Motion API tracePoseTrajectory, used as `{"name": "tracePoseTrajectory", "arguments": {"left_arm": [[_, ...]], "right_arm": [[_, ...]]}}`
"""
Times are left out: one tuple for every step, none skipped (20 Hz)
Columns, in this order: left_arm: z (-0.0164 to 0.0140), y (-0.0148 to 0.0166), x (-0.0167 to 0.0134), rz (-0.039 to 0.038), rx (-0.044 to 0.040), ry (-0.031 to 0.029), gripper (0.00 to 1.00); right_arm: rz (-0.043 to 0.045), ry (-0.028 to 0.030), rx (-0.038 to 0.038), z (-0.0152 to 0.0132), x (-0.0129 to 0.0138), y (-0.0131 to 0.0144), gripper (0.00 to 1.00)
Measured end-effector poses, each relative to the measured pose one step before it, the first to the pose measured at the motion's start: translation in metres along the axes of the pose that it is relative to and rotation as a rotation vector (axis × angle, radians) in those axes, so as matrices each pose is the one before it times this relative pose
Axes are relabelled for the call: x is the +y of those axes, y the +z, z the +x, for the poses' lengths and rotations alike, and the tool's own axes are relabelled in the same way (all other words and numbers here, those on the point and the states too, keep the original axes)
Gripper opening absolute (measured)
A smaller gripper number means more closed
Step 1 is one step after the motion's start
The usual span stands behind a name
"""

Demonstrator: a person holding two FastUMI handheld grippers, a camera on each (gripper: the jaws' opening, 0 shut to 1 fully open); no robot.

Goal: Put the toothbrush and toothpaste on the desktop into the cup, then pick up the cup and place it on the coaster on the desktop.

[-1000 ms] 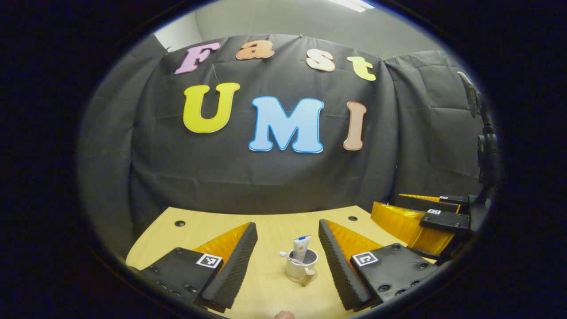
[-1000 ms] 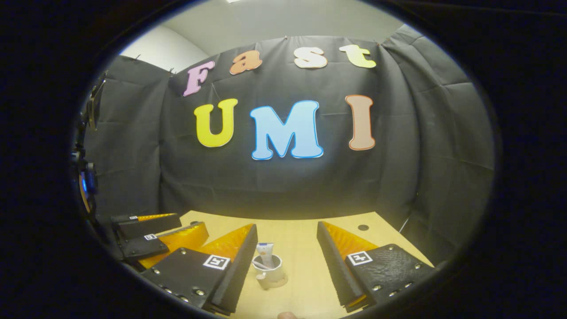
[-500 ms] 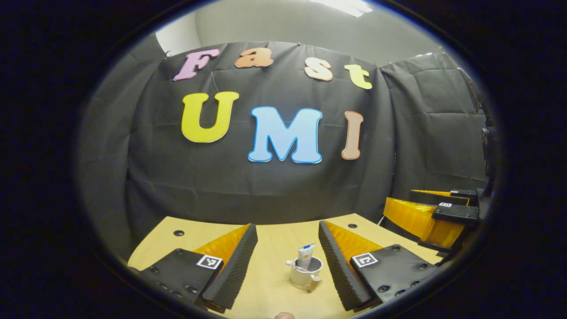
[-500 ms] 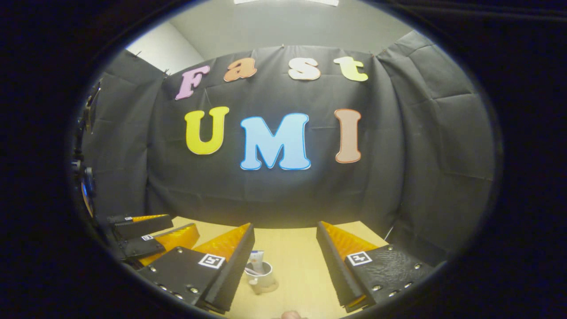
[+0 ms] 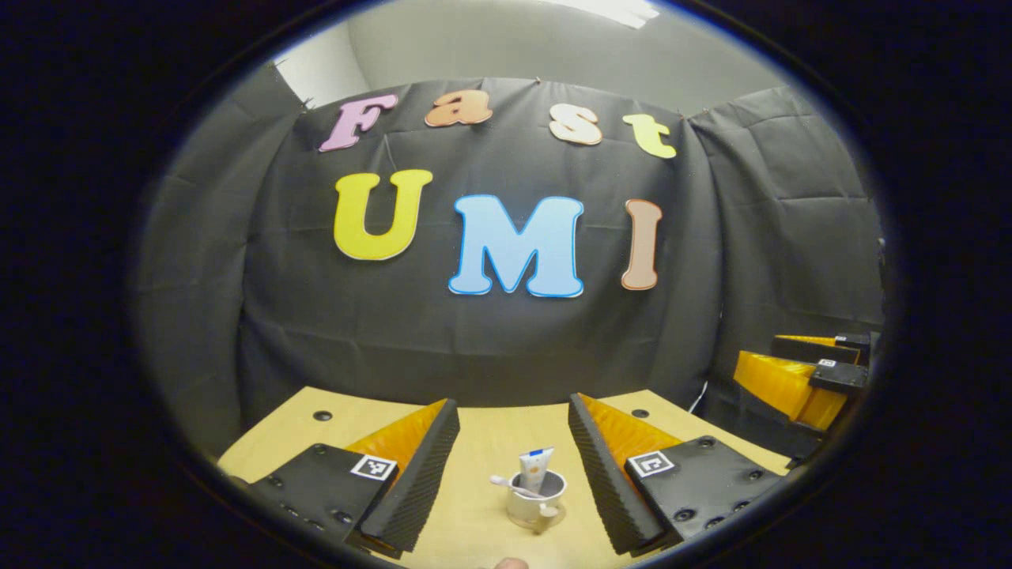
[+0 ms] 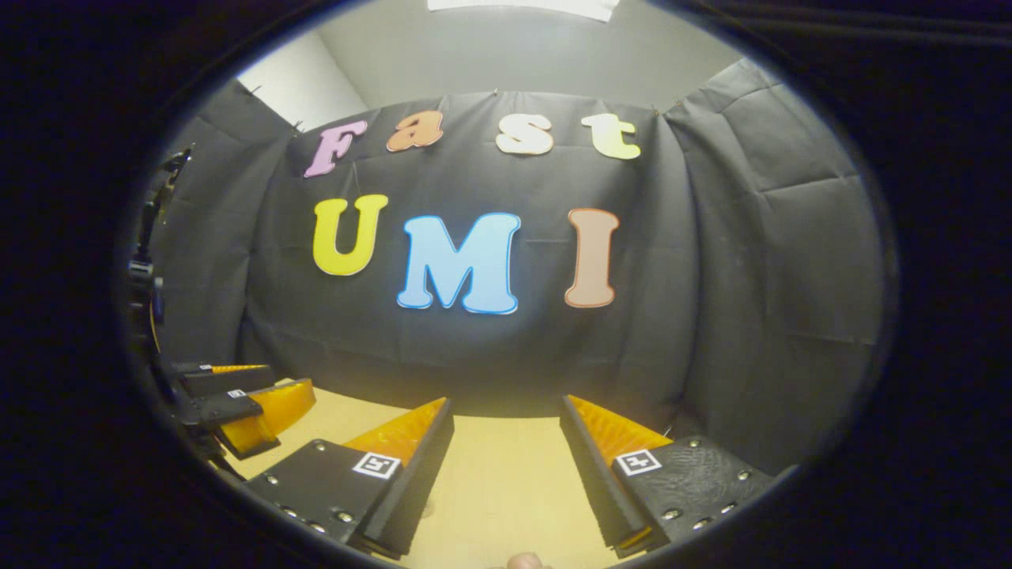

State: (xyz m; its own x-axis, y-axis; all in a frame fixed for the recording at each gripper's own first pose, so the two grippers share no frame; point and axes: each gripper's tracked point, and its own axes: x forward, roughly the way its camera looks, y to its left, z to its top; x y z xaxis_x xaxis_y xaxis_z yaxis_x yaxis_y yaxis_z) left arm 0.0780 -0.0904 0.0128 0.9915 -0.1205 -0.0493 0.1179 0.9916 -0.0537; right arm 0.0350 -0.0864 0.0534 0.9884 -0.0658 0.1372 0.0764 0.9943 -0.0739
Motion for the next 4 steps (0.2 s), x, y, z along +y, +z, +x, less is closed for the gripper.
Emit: {"name": "tracePoseTrajectory", "arguments": {"left_arm": [[0.00232, -0.00418, -0.01060, -0.02022, -0.00106, 0.01948, 0.91], [0.00211, -0.00211, -0.01198, -0.02177, -0.00467, 0.01307, 0.96], [0.00154, -0.00329, -0.01188, -0.01636, -0.00545, 0.00759, 0.96], [0.00063, -0.00389, -0.01208, -0.00940, -0.00732, 0.00810, 0.85]], "right_arm": [[-0.02042, 0.00036, -0.02060, -0.00018, -0.01409, 0.00174, 0.83], [-0.00549, -0.00021, -0.01680, -0.00249, -0.01548, 0.00018, 0.83], [0.01183, 0.00649, -0.01921, -0.00184, -0.01324, -0.00004, 0.83], [0.01600, 0.00504, -0.01125, -0.00259, -0.01264, -0.00070, 0.83]]}}
